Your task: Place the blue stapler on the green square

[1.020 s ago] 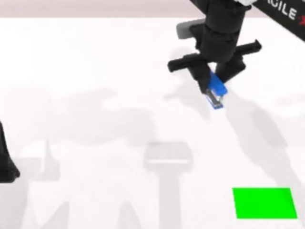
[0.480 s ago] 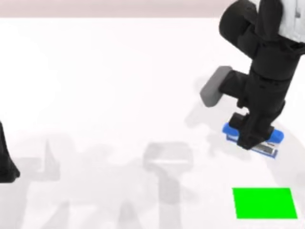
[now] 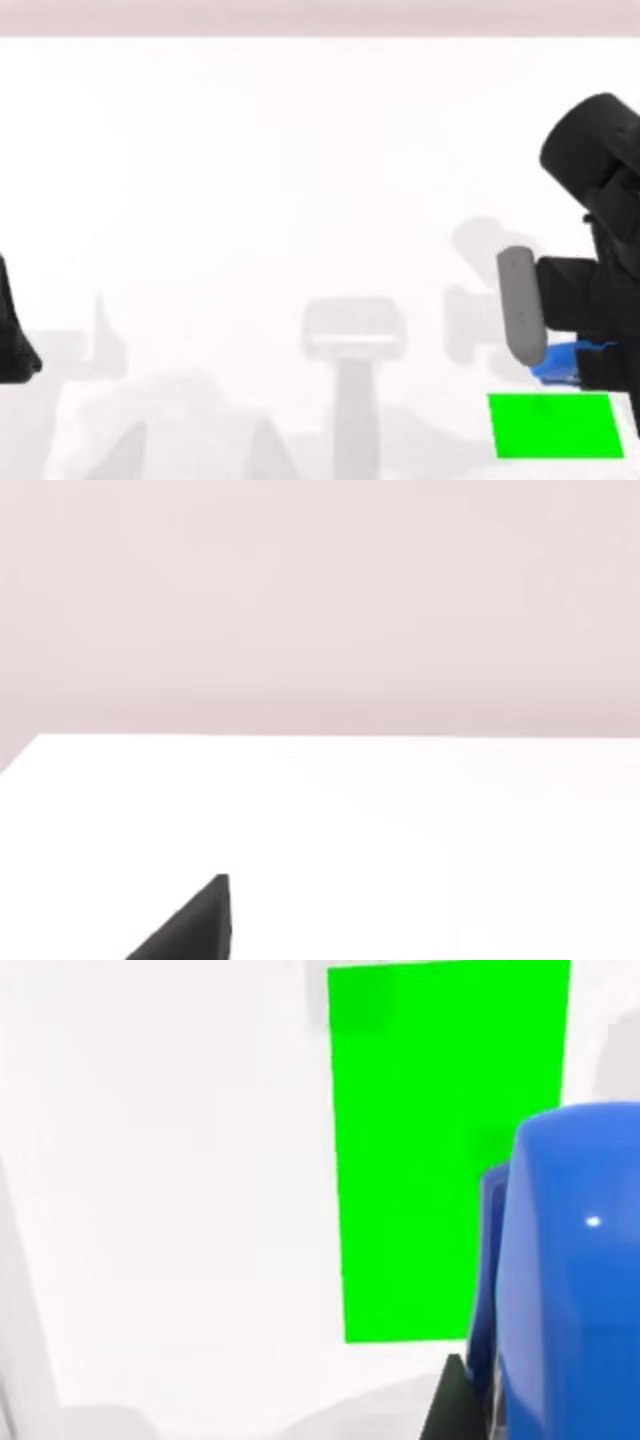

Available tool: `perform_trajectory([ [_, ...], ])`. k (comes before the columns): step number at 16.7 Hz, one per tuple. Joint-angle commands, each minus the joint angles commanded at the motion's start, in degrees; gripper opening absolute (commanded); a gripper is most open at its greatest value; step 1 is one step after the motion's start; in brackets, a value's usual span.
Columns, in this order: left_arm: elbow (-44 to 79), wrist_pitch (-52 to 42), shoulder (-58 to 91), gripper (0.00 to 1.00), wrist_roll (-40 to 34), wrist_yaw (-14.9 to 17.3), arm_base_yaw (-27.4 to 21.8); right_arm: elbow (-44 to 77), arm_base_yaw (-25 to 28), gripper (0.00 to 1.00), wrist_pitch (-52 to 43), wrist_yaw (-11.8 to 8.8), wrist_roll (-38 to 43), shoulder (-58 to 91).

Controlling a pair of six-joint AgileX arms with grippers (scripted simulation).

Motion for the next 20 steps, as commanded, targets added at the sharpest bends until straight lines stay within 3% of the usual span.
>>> perform_trajectory([
  [8,0.0,0.0,0.0,1.00,0.0,0.0,0.0,-2.1,-0.2,0.00,2.2,0.4,-1.2,-0.9],
  [16,0.0,0.0,0.0,1.00,0.0,0.0,0.0,-14.1,0.2,0.00,22.9,0.5,-0.9,6.4],
  [20,0.0,0.0,0.0,1.00,0.0,0.0,0.0,-16.8,0.3,0.00,26.4,0.6,-0.9,8.2],
])
